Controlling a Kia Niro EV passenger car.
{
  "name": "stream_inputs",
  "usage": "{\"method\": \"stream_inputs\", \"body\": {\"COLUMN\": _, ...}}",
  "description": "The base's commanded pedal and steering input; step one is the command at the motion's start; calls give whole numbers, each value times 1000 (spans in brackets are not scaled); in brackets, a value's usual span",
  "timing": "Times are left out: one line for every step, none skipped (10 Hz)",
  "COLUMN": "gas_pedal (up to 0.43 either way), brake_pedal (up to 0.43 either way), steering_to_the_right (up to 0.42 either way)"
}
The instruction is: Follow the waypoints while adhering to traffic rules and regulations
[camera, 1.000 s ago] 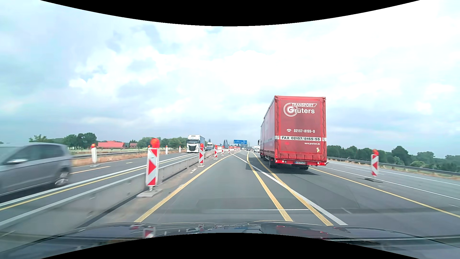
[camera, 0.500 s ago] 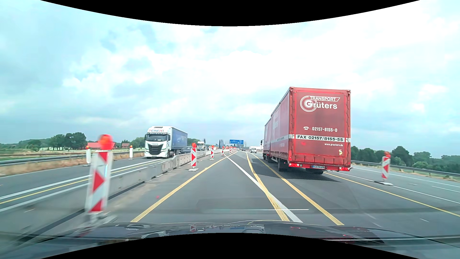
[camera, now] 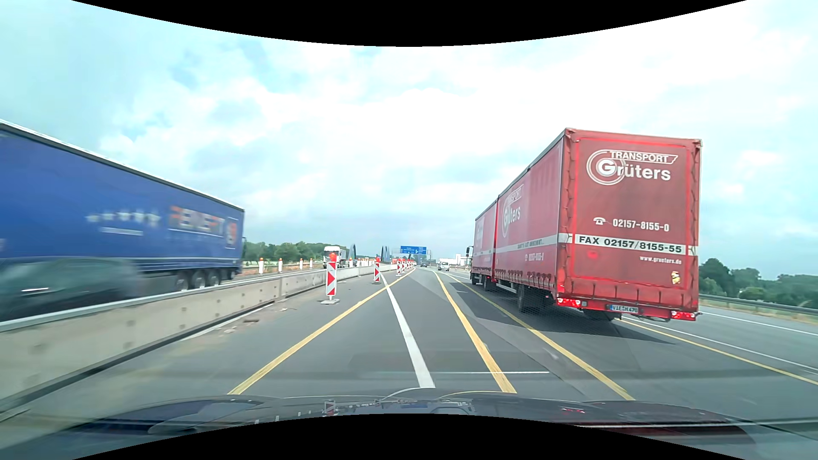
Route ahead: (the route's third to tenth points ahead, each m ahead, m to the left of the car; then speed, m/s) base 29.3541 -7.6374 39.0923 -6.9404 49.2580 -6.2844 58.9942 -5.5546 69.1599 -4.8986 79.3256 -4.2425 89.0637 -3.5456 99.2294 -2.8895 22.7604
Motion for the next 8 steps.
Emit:
{"method": "stream_inputs", "body": {"gas_pedal": 169, "brake_pedal": 0, "steering_to_the_right": 11}}
{"method": "stream_inputs", "body": {"gas_pedal": 169, "brake_pedal": 0, "steering_to_the_right": 11}}
{"method": "stream_inputs", "body": {"gas_pedal": 169, "brake_pedal": 0, "steering_to_the_right": 10}}
{"method": "stream_inputs", "body": {"gas_pedal": 169, "brake_pedal": 0, "steering_to_the_right": 9}}
{"method": "stream_inputs", "body": {"gas_pedal": 169, "brake_pedal": 0, "steering_to_the_right": 8}}
{"method": "stream_inputs", "body": {"gas_pedal": 169, "brake_pedal": 0, "steering_to_the_right": 8}}
{"method": "stream_inputs", "body": {"gas_pedal": 169, "brake_pedal": 0, "steering_to_the_right": 6}}
{"method": "stream_inputs", "body": {"gas_pedal": 169, "brake_pedal": 0, "steering_to_the_right": 6}}
